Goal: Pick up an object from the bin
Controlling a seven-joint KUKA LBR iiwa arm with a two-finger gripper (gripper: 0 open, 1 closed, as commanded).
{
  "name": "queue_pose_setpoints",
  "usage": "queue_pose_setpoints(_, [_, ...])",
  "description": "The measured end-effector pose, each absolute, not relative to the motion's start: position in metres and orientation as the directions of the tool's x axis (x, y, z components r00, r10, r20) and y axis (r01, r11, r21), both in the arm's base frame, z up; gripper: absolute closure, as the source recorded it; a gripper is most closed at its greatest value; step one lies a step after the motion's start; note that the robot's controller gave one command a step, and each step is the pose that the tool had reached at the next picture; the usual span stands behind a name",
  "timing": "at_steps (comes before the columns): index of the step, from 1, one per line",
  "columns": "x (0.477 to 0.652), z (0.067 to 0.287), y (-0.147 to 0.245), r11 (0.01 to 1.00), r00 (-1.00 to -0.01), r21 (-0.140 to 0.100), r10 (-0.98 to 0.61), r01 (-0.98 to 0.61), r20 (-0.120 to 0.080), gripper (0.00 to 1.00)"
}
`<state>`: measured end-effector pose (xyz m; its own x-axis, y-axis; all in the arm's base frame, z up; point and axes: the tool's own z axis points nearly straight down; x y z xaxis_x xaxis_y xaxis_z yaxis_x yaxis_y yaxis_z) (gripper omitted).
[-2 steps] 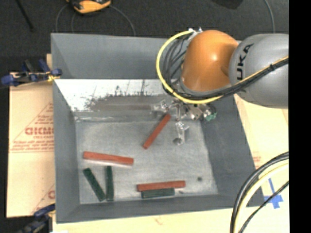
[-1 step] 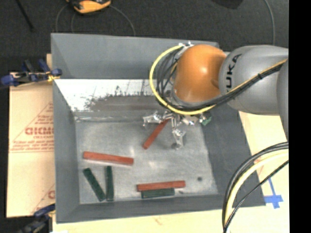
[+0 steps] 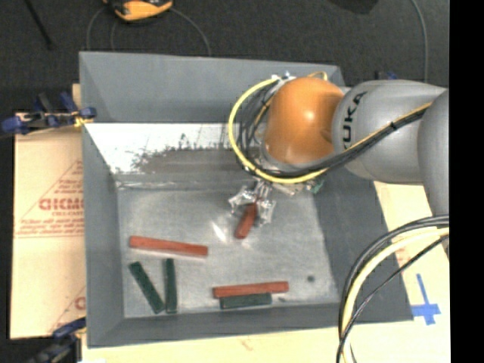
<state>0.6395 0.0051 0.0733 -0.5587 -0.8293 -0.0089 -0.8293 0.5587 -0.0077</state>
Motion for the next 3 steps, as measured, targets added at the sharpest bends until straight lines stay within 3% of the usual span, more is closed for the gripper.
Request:
queue_pose_setpoints(2, [0.638, 0.077, 0.005, 0.56, -0.56, -0.003, -0.829, -0.829, -0.006, 1.0])
queue_pose_setpoints(3, [0.638, 0.093, 0.005, 0.561, -0.561, -0.001, -0.828, -0.828, -0.002, 1.0])
